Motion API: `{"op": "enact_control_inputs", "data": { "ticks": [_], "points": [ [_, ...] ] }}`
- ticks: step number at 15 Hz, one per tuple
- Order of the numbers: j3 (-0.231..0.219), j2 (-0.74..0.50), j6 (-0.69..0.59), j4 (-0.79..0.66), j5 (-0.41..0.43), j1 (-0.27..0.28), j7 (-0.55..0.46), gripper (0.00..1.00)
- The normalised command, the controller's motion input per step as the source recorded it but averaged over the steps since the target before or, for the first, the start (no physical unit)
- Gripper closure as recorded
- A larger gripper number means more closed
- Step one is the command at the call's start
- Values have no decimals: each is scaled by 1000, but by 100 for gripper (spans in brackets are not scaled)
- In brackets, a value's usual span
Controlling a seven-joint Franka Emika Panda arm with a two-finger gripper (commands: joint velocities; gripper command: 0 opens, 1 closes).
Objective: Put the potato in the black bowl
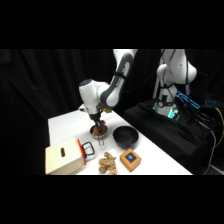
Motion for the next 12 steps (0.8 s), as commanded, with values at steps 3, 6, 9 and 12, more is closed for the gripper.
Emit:
{"op": "enact_control_inputs", "data": {
  "ticks": [3,6,9,12],
  "points": [
    [40,39,74,18,127,-70,-166,83],
    [41,-11,51,-19,117,-57,-165,99],
    [10,-176,-85,-54,58,-2,-115,95],
    [-29,-470,-310,-124,-13,64,-56,95]
  ]
}}
